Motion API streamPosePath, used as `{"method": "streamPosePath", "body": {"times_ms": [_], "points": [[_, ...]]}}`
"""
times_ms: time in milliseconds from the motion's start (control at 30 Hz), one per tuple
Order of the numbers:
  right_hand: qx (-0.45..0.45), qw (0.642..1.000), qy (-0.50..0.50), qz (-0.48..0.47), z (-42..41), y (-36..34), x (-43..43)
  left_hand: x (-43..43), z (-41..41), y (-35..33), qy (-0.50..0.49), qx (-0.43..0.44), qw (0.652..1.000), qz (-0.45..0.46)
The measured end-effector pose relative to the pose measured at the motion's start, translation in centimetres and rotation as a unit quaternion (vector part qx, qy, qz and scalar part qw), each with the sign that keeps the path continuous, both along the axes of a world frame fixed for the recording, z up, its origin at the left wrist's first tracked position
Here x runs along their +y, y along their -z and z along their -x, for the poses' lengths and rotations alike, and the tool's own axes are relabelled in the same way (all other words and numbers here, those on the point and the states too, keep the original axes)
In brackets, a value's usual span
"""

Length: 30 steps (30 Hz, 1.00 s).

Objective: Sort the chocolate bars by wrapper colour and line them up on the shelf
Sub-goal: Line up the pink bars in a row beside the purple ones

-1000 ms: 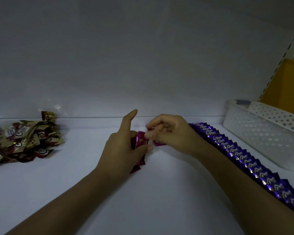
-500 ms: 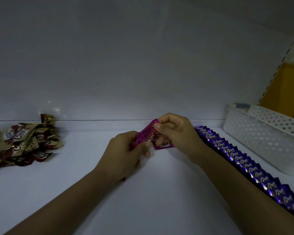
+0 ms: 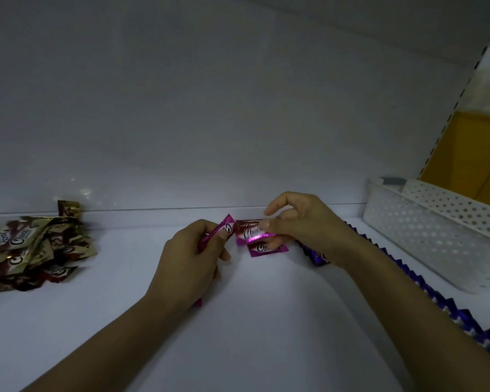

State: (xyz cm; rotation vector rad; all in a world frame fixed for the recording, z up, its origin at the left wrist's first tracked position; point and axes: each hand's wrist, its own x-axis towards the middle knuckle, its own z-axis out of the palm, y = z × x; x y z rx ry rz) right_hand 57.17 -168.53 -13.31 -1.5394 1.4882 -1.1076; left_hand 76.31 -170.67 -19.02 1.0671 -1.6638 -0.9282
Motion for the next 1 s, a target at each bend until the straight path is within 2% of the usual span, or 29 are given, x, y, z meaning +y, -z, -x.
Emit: {"method": "streamPosePath", "body": {"times_ms": [67,167,333,567,733,1000], "points": [[0.124,0.991,-0.036,-0.029,0.5,-0.5,0.4,-0.1,0.0,0.0,-0.008,-0.004,1.0,-0.003],[0.294,0.954,-0.042,-0.036,0.9,-0.7,0.4,-0.2,0.2,0.0,-0.01,-0.014,1.0,0.002],[0.411,0.91,0.005,-0.051,1.2,0.1,-0.1,-0.3,0.2,0.2,-0.005,-0.018,1.0,0.005],[0.439,0.898,0.033,0.008,1.3,1.4,-0.6,-0.3,0.2,0.5,-0.002,-0.033,0.999,0.01],[0.425,0.903,0.025,0.051,1.4,2.1,-1.2,-0.3,0.3,0.4,0.01,-0.031,0.999,0.008],[0.413,0.909,0.022,0.059,2.0,2.8,-1.5,-0.3,0.2,0.5,0.027,-0.032,0.999,0.003]]}}
